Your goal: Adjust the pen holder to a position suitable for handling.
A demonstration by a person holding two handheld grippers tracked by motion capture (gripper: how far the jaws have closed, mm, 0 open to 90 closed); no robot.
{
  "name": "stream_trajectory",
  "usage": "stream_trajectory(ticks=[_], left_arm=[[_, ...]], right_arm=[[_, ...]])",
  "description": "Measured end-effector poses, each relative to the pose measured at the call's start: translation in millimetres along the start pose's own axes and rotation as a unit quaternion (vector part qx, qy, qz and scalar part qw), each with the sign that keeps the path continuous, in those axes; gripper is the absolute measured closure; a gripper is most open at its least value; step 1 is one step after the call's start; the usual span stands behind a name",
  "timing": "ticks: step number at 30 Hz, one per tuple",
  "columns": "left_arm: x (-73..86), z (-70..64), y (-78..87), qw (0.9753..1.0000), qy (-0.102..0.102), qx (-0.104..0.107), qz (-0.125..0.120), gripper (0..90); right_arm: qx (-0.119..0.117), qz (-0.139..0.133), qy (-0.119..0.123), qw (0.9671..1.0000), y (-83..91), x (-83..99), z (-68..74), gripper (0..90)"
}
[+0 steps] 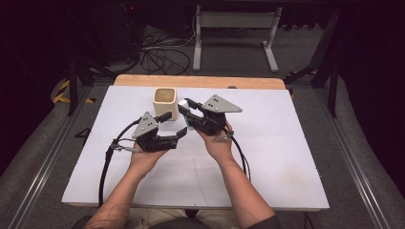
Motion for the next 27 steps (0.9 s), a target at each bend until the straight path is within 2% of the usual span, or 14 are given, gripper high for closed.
stream_trajectory(ticks=[6, 12, 17, 27], left_arm=[[-0.6, -4.1, -8.3, 1.0, -0.003, -0.001, 0.003, 22.4], [-2.6, -8.1, -14.8, 1.0, 0.002, 0.002, -0.004, 25.3], [-3.9, -10.3, -20.2, 1.0, 0.0, 0.001, -0.007, 26.6], [-5.7, -13.3, -28.4, 0.9998, 0.01, 0.007, -0.015, 30.8]], right_arm=[[-0.002, -0.006, 0.003, 1.0, 3.8, 0.1, 0.8, 65.6], [-0.005, -0.017, 0.007, 0.9998, 6.4, -1.3, 1.4, 65.6], [-0.006, -0.025, 0.021, 0.9994, 8.8, -0.2, 3.6, 65.6], [-0.009, -0.042, 0.024, 0.9988, 13.1, 0.6, 2.4, 65.6]])
Point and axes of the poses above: each handheld gripper's, and its own axes: y roughly backward along the jaws, x roughly out of its underside, z roughly to its left, the point moved 6 cm from there along -y, roughly forward along the jaws, and after that the axes turned 10 degrees about -y, right-handed, at the moved point
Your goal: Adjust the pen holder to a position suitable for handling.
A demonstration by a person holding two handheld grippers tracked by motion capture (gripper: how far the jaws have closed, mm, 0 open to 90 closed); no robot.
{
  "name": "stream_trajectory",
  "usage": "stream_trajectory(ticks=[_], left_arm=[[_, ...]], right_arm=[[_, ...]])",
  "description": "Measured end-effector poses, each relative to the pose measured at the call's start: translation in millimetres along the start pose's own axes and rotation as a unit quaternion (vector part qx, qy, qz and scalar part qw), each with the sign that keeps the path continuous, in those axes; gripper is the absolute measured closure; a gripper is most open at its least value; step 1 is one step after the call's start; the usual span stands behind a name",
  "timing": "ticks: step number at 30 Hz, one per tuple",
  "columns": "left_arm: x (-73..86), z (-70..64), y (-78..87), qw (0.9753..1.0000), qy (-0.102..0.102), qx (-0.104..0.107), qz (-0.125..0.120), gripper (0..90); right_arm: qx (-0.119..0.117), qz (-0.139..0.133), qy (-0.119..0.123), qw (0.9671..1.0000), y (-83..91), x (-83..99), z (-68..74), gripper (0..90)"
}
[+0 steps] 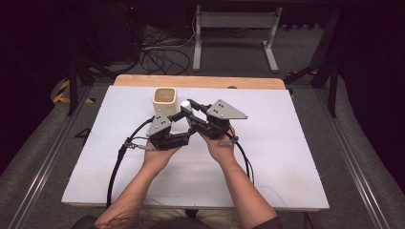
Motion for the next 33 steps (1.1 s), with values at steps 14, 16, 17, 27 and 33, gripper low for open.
stream_trajectory(ticks=[14, 16, 17, 27, 33], left_arm=[[-3.5, -5.0, -3.5, 0.9997, 0.005, 0.018, -0.013, 46.3], [-5.2, -4.4, -3.8, 0.9995, 0.013, 0.02, -0.019, 48.2], [-5.8, -4.0, -3.6, 0.9993, 0.018, 0.023, -0.021, 48.6], [-8.5, -4.1, -4.5, 0.9972, 0.048, 0.044, -0.035, 54.1], [-10.9, -4.2, -3.6, 0.9955, 0.064, 0.054, -0.044, 57.7]], right_arm=[[0.0, -0.017, 0.006, 0.9998, 5.9, -2.0, -0.3, 65.6], [0.0, -0.017, 0.009, 0.9998, 6.3, -0.8, -0.7, 65.6], [0.0, -0.018, 0.01, 0.9998, 6.7, -0.4, -1.0, 65.6], [-0.003, -0.026, 0.014, 0.9996, 8.4, -0.1, 0.3, 65.6], [-0.001, -0.032, 0.017, 0.9993, 9.8, -0.8, 0.6, 65.6]])
Point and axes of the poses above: each handheld gripper's, and its own axes: y roughly backward along the jaws, x roughly out of its underside, z roughly to its left, the point moved 6 cm from there along -y, roughly forward along the jaws, and after that the axes turned 10 degrees about -y, right-handed, at the moved point
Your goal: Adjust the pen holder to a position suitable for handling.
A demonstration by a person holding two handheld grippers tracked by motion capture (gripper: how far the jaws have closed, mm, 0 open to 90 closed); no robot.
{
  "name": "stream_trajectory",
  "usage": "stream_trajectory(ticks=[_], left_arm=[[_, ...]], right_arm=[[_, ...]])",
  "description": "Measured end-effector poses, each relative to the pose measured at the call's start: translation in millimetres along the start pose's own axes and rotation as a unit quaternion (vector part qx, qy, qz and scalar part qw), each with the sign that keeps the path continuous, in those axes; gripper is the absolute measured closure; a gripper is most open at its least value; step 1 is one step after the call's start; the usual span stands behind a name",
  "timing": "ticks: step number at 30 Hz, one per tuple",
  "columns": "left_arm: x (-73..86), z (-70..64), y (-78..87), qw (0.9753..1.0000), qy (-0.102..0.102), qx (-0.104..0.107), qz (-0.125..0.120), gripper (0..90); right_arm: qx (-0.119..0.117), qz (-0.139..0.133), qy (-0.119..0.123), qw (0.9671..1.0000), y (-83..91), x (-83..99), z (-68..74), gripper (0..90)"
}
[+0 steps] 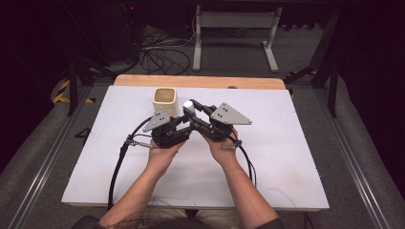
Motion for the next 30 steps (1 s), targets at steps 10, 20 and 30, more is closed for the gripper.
stream_trajectory(ticks=[10, 20, 30], left_arm=[[-1.1, 0.9, -0.2, 0.9988, 0.043, 0.025, -0.008, 62.6], [-0.6, 1.0, -1.8, 0.998, 0.055, 0.029, -0.01, 62.8], [-0.6, 0.4, -2.1, 0.9983, 0.05, 0.028, -0.01, 63.5]], right_arm=[[0.002, -0.007, 0.001, 1.0, 2.0, -1.3, -0.1, 65.6], [0.003, -0.013, 0.002, 0.9999, 3.1, -2.3, 0.7, 65.6], [0.004, -0.013, 0.001, 0.9999, 3.9, -2.1, 1.0, 65.6]])
Point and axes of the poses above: each handheld gripper's, and its own axes: y roughly backward along the jaws, x roughly out of its underside, z roughly to its left, the point moved 6 cm from there along -y, roughly forward along the jaws, and after that the axes turned 10 degrees about -y, right-handed, at the moved point
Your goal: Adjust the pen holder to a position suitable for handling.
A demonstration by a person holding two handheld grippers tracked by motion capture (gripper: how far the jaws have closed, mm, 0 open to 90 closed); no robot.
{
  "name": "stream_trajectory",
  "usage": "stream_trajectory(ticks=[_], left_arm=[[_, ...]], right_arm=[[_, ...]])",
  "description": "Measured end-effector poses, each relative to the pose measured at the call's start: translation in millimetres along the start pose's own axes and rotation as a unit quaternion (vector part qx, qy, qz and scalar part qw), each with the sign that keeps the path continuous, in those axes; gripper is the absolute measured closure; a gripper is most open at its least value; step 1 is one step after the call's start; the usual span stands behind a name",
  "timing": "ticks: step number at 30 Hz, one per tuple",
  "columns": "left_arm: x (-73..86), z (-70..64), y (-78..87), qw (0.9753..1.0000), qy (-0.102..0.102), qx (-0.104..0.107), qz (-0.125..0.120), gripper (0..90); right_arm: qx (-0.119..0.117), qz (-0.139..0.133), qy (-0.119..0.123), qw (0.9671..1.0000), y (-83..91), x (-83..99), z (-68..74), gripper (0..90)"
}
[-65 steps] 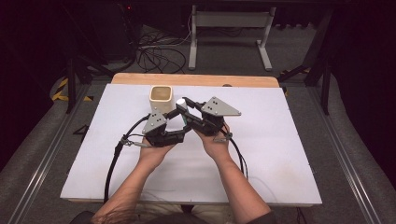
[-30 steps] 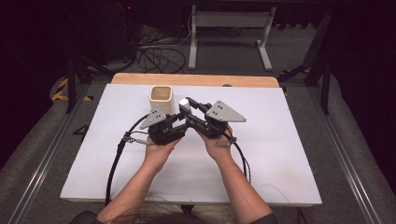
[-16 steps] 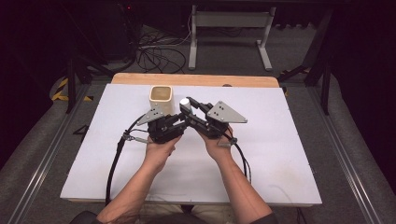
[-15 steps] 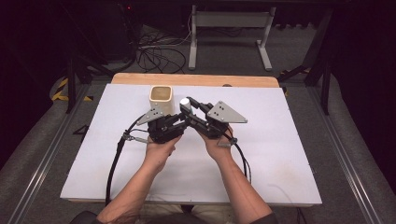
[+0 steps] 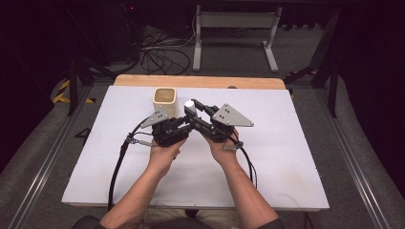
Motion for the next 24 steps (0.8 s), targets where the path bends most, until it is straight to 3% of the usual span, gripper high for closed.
stream_trajectory(ticks=[14, 24], left_arm=[[1.6, -0.1, 0.1, 0.9996, -0.025, -0.009, 0.008, 65.4], [2.1, 0.8, 0.7, 0.9993, -0.032, -0.011, 0.014, 65.6]], right_arm=[[-0.002, 0.006, -0.005, 1.0, -0.4, 1.8, -1.1, 65.5], [-0.005, 0.01, -0.007, 0.9999, -0.9, 2.4, -1.9, 65.3]])
Point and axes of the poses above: each handheld gripper's, and its own axes: y roughly backward along the jaws, x roughly out of its underside, z roughly to its left, the point moved 6 cm from there along -y, roughly forward along the jaws, and after that the axes turned 10 degrees about -y, right-handed, at the moved point
